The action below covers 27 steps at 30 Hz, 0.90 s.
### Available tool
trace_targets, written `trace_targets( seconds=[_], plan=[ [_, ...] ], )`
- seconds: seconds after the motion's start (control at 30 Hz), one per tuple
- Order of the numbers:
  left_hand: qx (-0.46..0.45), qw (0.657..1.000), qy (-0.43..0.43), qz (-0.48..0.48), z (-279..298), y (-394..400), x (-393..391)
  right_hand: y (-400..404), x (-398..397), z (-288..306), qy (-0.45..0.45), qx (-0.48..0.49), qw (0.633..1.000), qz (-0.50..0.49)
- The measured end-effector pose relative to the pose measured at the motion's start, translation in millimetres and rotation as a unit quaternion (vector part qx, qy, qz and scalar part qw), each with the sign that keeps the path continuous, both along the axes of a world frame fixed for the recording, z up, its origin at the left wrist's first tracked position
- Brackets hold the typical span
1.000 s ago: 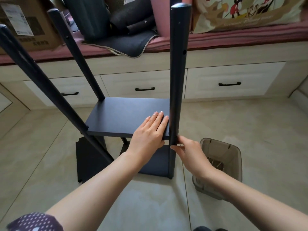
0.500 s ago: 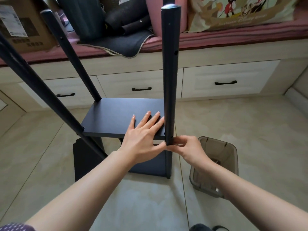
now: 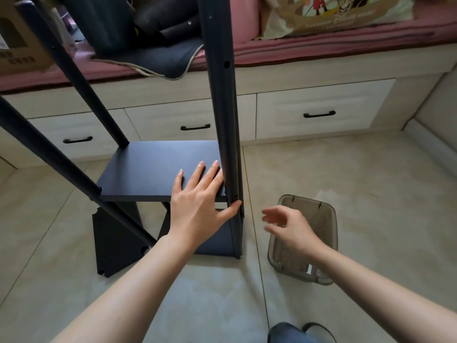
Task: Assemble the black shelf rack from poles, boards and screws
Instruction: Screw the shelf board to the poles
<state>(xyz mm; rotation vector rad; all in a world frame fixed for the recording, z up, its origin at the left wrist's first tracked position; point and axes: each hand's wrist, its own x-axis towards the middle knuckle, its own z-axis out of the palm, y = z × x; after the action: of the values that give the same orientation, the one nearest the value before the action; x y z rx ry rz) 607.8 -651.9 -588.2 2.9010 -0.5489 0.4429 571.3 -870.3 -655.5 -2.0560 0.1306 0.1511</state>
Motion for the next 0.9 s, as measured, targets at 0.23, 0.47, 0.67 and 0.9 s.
trace_targets(
  seconds=[0.23, 0.47, 0.67, 0.9],
  plan=[
    [0.004, 1.000, -0.024, 0.011, -3.1, -1.5, 0.0, -57.8, 10.3, -53.2, 0.100, -0.124, 0.987, -0.035],
    [-0.005, 0.999, -0.036, 0.011, -6.9, -3.0, 0.4, -61.6, 39.1, -119.8, 0.177, -0.188, 0.966, 0.002],
    [0.000, 0.998, -0.051, 0.024, -6.1, -6.2, -0.5, -55.6, 59.1, -158.4, 0.202, -0.211, 0.956, -0.003],
    [-0.013, 0.996, -0.080, 0.026, -8.8, -8.6, 0.2, -48.6, 61.8, -175.7, 0.191, -0.249, 0.949, 0.019]
  ],
)
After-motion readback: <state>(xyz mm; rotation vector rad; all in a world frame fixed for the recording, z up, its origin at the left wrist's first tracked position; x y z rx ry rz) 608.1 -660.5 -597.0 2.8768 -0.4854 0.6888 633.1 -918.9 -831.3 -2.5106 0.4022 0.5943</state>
